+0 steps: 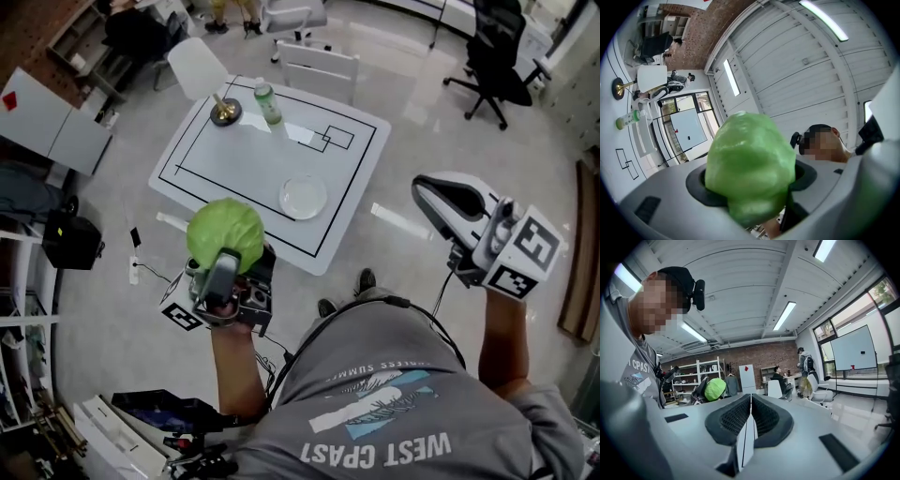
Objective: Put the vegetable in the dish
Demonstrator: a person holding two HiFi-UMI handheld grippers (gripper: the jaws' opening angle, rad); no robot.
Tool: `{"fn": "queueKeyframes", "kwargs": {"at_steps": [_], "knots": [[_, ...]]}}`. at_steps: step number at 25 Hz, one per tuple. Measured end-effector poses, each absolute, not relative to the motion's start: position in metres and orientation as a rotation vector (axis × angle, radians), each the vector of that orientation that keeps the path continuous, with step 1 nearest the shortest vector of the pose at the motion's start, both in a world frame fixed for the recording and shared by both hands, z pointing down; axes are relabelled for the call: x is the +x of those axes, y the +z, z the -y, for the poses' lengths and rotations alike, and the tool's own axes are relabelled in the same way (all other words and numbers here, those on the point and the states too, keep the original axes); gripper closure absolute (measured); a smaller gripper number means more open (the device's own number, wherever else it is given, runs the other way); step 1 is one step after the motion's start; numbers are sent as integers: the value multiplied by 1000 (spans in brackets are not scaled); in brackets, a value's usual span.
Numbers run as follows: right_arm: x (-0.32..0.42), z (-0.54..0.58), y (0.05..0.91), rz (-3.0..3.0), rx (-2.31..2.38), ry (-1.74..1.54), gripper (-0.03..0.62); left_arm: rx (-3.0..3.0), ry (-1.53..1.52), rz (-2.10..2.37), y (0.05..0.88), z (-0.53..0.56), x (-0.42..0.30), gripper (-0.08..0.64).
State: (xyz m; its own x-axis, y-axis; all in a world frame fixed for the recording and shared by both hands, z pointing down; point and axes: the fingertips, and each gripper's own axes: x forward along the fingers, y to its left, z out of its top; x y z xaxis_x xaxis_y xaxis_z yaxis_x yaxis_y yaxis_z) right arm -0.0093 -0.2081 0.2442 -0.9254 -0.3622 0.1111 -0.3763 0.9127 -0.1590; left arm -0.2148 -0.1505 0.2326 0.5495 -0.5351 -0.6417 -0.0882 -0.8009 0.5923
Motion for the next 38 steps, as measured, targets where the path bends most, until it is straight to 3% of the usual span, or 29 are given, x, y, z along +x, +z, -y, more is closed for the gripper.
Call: {"fn": "queueKeyframes", "kwargs": {"at_steps": [22, 38], "knots": [[49, 305, 250, 3102, 301, 387, 584, 2241, -1138, 727, 234, 227, -139, 227], [-10, 318, 260, 3070, 364, 363, 584, 2156, -1067, 699, 283, 276, -192, 227]]}}
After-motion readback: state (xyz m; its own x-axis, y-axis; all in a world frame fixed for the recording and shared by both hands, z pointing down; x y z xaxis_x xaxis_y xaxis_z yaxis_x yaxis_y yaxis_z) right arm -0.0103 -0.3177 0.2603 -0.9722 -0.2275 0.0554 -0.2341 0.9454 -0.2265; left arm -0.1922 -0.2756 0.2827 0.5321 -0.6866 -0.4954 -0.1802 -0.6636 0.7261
